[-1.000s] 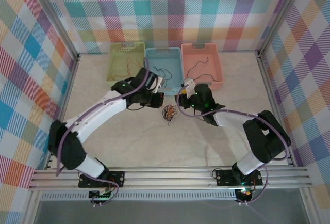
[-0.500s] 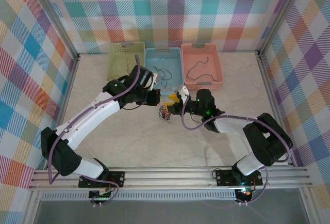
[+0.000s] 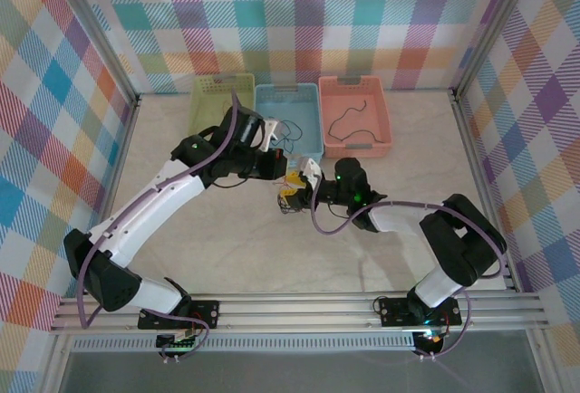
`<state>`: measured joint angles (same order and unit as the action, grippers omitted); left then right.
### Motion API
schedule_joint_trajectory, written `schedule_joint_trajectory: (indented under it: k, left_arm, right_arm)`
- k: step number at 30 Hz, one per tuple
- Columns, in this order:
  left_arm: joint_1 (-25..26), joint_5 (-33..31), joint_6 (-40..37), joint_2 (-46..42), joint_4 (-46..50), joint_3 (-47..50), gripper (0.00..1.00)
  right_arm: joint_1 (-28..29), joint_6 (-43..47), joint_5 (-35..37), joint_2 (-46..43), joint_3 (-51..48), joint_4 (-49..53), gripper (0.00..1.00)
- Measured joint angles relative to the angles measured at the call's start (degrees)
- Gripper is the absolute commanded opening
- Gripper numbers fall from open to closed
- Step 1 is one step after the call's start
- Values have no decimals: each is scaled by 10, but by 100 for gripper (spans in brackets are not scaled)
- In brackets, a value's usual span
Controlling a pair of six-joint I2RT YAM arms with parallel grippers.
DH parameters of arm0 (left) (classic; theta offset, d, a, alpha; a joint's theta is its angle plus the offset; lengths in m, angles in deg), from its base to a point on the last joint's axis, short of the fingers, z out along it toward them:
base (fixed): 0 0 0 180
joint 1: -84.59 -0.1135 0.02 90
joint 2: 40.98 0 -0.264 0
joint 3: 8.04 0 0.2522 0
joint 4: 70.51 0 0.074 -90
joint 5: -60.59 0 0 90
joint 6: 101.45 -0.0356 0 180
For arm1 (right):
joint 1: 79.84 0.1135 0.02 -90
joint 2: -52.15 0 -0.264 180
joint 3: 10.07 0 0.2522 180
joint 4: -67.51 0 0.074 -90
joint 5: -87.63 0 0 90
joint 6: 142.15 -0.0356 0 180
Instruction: Untangle the cables
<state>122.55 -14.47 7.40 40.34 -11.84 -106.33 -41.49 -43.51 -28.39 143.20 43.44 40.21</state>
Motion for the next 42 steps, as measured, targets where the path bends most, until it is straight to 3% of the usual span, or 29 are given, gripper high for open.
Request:
schedule_joint_trajectory:
  k: [11, 21, 28, 35, 42]
  left_arm:
    - [0, 55, 14, -35, 11, -31, 0]
    - [0, 62, 33, -96, 20, -173, 0]
    - [0, 35, 39, -151, 26, -221, 0]
    - [0, 2, 39, -177, 31, -218, 0]
    - [0, -14, 44, -172, 8, -133, 0]
  right_arm:
    - [3, 0, 102, 40, 53, 69, 36]
    - [3, 4, 144, 49, 79, 130, 36]
    - [3, 9, 167, 58, 94, 164, 37]
    - [3, 11, 178, 65, 98, 185, 39]
    - [3, 11, 150, 52, 74, 150, 43]
